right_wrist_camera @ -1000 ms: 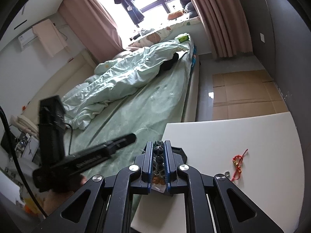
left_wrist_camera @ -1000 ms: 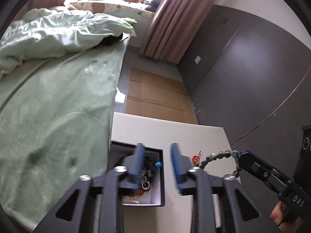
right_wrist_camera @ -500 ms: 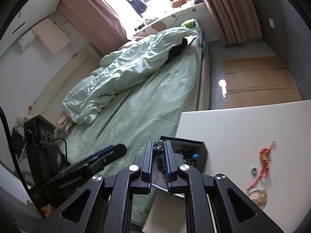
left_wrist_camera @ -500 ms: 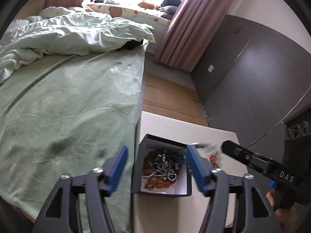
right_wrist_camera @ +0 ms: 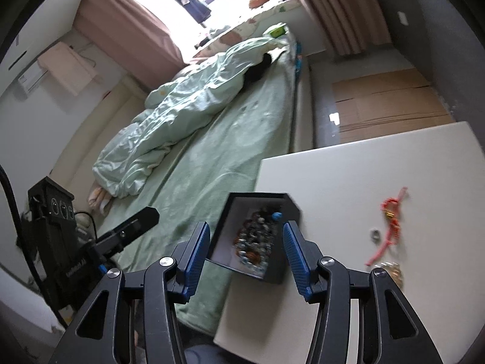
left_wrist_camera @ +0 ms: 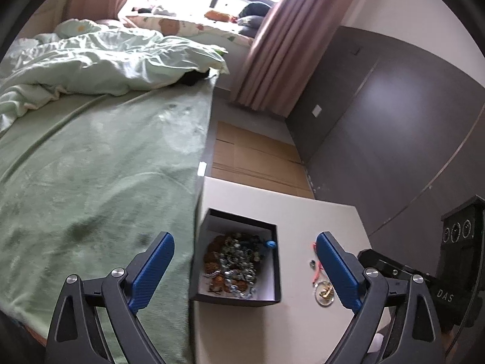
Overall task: Organize jewelry
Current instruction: 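Open both grippers over the box and move back to the table, then grasp the red cord bracelet with the left gripper and lift it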
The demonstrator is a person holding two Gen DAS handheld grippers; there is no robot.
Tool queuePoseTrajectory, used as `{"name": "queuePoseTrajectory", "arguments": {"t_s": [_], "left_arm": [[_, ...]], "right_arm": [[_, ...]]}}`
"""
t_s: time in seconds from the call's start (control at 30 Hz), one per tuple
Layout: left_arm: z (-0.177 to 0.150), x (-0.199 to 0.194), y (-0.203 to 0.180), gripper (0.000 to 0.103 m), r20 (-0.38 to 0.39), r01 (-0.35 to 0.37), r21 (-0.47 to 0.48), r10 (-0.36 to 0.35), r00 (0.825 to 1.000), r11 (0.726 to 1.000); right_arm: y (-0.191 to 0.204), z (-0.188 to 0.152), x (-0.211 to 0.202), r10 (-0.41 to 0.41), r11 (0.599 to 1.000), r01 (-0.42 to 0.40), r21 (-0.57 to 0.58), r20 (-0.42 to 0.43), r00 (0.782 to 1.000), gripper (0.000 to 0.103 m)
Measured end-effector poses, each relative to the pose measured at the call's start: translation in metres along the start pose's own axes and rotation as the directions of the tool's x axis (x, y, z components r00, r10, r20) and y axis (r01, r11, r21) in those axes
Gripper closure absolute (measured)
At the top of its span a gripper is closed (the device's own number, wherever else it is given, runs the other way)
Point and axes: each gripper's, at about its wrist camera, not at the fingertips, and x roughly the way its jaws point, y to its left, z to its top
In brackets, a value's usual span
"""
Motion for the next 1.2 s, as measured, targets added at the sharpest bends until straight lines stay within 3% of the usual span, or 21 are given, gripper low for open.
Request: {"name": "queuePoseTrajectory", "arguments": {"t_s": [0.07, 0.23, 0.3, 0.77, 1.2], "left_arm": [[-0.002, 0.0, -0.008, 0.008, 0.003, 0.002, 0.017, -0.002, 1.0, 1.0], [-0.006, 0.006, -0.035, 0.008, -0.017, 0.015, 0.077, -0.014, 1.0, 0.997], [-0.008, 0.01, -0.045, 0.008, -0.029, 0.022, 0.097, -0.019, 0.999, 0.995], [-0.029, 0.043, -0.103, 0.008, -0.129, 0.071, 0.227, -0.042, 0.991, 0.971], [-0.037, 0.095, -0.133, 0.008, -0.254, 0.064, 0.284, 0.01, 0.967, 0.957]], "right_arm": [[-0.004, -0.004, -0.01, -0.028, 1.0, 0.028, -0.003, 0.016, 0.999, 0.05], [-0.017, -0.015, -0.041, -0.097, 0.995, 0.099, -0.016, 0.071, 0.993, 0.026], [-0.023, -0.018, -0.049, -0.114, 0.993, 0.115, -0.01, 0.082, 0.99, 0.024], [-0.092, -0.039, -0.076, -0.217, 0.974, 0.208, 0.095, 0.107, 0.97, 0.019], [-0.149, -0.065, -0.078, -0.213, 0.957, 0.186, 0.222, 0.104, 0.972, 0.019]]}}
